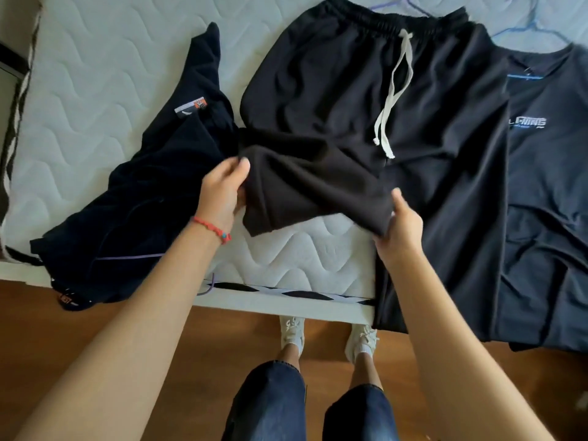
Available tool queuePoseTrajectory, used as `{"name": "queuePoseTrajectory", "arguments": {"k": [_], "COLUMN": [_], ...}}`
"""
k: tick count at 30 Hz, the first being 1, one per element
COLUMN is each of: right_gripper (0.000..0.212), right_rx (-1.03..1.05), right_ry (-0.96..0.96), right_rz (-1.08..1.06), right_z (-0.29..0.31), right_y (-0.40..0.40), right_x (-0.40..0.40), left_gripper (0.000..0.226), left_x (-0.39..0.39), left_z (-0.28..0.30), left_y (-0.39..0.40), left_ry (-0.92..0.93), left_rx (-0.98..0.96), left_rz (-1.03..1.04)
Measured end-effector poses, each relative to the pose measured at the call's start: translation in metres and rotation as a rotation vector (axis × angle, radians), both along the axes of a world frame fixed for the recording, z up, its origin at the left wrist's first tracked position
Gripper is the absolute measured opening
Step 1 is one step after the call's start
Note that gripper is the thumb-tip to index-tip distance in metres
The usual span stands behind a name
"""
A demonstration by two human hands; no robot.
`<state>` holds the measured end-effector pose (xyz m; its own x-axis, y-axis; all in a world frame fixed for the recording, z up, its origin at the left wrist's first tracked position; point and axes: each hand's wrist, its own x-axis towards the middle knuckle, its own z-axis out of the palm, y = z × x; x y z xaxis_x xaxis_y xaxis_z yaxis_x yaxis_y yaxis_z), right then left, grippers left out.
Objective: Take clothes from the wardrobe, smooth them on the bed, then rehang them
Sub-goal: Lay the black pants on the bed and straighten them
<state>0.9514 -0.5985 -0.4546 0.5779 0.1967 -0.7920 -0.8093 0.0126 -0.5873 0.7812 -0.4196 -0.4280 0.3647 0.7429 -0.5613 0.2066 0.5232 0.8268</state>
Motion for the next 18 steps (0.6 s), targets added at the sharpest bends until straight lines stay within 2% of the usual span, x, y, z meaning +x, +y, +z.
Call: {"name": "queuePoseTrajectory", "arguments": {"k": [1,2,3,6,9,11,14,16,18], "right_gripper": [0.028,0.034,0.04,0.037,0.03,0.028,0.029,0.039,0.039], "right_rx": [0.105,0.165,0.178,-0.015,-0.174,-0.189,-0.224,-0.228,-0.241], "right_ry": [0.027,0.043,0.05,0.049,-0.022,-0.044,-0.066,-0.084,-0.113], "right_rz": [-0.069,-0.096,-0.09,0.073,0.195,0.214,0.266,0.299,0.307], "right_z": [0.003,0.004,0.003,-0.003,-0.016,-0.022,-0.029,-0.034,-0.037], "right_y": [0.003,0.004,0.004,0.006,0.006,0.008,0.014,0.017,0.019], "right_x": [0.012,0.022,0.028,0.026,0.017,0.015,0.015,0.016,0.019], "left_gripper": [0.02,0.023,0.027,0.037,0.051,0.059,0.069,0.071,0.081], "left_x": [0.01,0.019,0.025,0.028,0.021,0.022,0.036,0.051,0.065], "left_z": [0.001,-0.002,-0.007,-0.028,-0.046,-0.051,-0.054,-0.055,-0.057], "left_y": [0.008,0.014,0.016,0.01,-0.002,-0.009,-0.022,-0.026,-0.028], "left_ry": [-0.112,-0.114,-0.034,0.359,0.59,0.66,0.697,0.711,0.731], "left_rx": [-0.096,-0.124,-0.101,0.151,0.462,0.68,0.933,0.963,0.908], "left_rz": [0.026,0.008,-0.03,-0.185,-0.52,-0.695,-0.821,-0.868,-0.918]}}
